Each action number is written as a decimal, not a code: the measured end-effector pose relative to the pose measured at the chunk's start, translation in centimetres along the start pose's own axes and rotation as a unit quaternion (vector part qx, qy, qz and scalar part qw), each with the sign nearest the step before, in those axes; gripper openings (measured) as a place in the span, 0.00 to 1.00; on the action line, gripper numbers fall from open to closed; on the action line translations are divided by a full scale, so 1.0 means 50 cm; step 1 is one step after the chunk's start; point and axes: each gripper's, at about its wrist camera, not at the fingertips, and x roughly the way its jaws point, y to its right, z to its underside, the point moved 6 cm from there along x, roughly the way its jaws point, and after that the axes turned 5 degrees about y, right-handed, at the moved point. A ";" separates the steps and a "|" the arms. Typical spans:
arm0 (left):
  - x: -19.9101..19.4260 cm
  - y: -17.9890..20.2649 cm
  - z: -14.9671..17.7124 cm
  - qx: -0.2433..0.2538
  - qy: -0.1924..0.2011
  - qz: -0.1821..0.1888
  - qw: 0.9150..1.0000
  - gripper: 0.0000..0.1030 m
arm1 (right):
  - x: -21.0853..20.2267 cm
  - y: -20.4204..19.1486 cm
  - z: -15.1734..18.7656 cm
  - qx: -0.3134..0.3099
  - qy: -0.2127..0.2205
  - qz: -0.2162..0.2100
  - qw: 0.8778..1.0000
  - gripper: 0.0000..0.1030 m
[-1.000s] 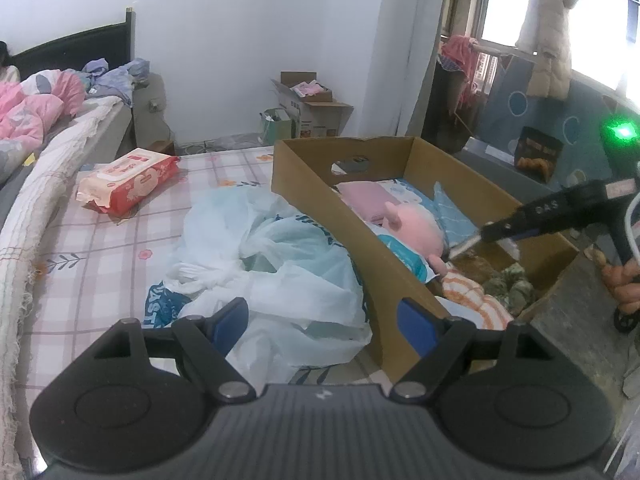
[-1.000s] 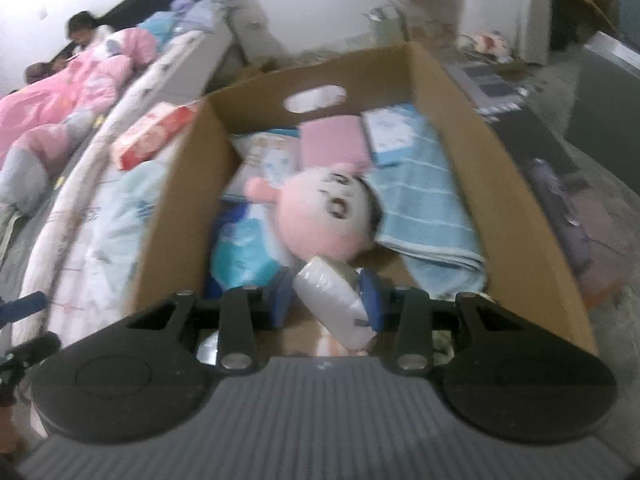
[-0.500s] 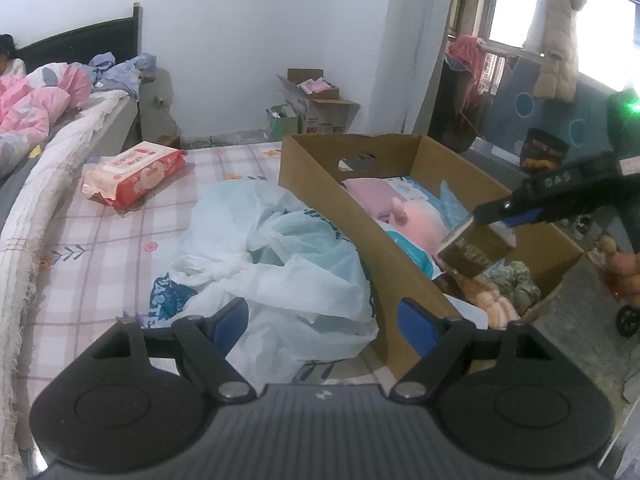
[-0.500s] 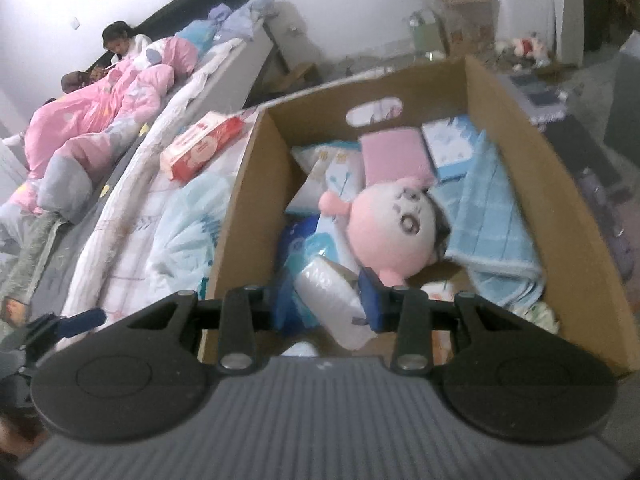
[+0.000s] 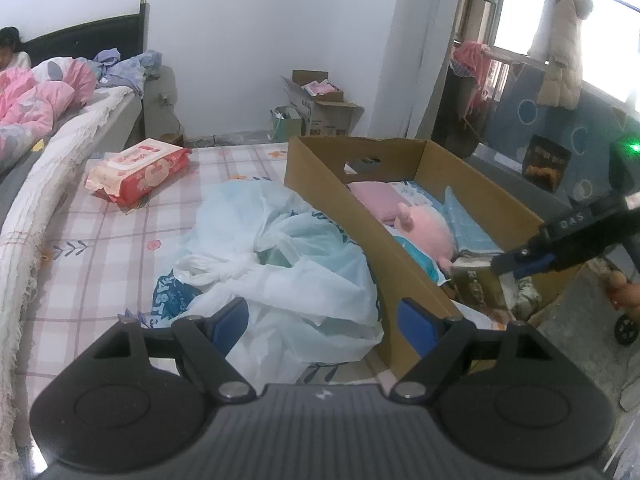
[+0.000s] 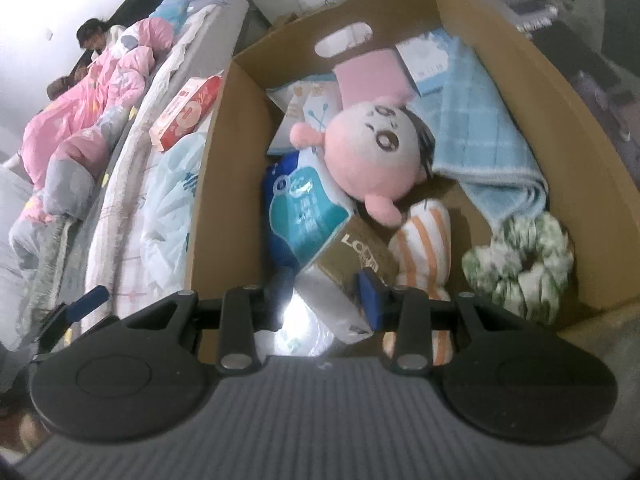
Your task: Organize soft objects
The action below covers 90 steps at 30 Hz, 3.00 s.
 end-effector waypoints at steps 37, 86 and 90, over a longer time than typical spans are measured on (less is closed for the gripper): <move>-0.005 -0.003 0.006 -0.002 -0.007 -0.006 1.000 0.80 | 0.093 -0.001 -0.017 -0.047 -0.002 0.038 0.998 0.24; -0.115 -0.018 0.091 -0.036 0.007 -0.134 0.990 1.00 | -0.177 -0.210 0.179 -0.133 0.273 0.070 0.950 0.99; -0.129 0.002 0.100 -0.024 0.013 -0.138 0.990 1.00 | -0.194 -0.210 0.203 -0.166 0.283 0.111 0.938 0.99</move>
